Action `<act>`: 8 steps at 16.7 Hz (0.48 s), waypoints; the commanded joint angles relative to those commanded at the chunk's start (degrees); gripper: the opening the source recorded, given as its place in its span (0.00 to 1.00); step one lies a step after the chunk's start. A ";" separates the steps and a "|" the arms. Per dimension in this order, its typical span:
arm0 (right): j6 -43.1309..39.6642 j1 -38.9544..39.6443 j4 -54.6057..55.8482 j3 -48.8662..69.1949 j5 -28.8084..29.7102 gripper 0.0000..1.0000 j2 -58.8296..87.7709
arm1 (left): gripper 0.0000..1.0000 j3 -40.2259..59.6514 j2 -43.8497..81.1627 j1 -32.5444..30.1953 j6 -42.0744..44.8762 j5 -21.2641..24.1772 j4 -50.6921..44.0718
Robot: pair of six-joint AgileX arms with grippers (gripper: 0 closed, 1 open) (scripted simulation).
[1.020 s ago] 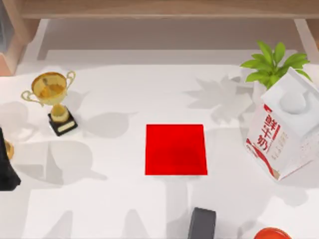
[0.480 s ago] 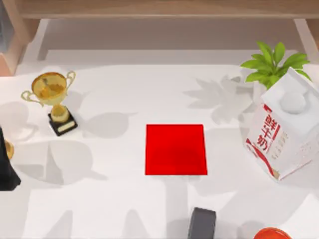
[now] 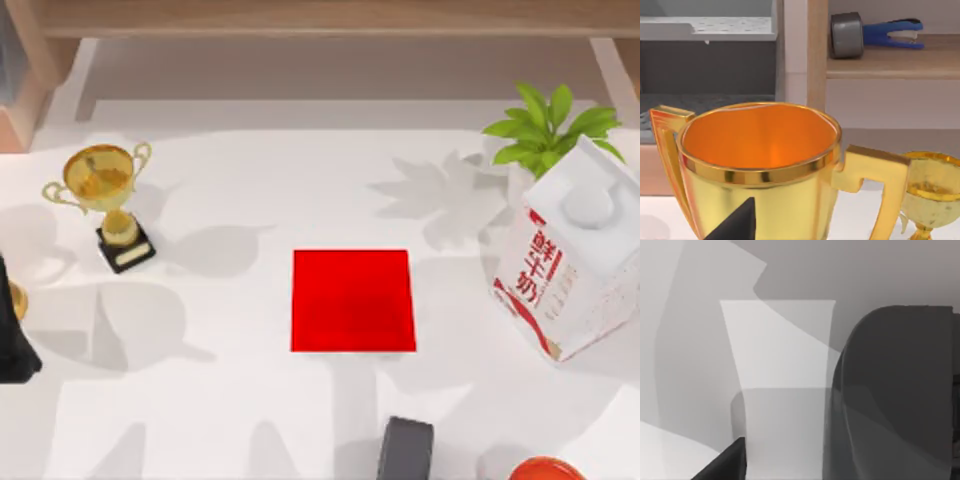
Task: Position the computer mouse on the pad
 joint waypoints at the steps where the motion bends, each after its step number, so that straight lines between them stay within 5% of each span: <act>1: 0.00 0.00 0.00 0.00 0.00 1.00 0.00 | 1.00 0.00 0.00 0.00 0.00 0.00 0.00; 8: 0.00 0.00 0.00 0.00 0.00 0.47 0.00 | 1.00 0.00 0.00 0.00 0.00 0.00 0.00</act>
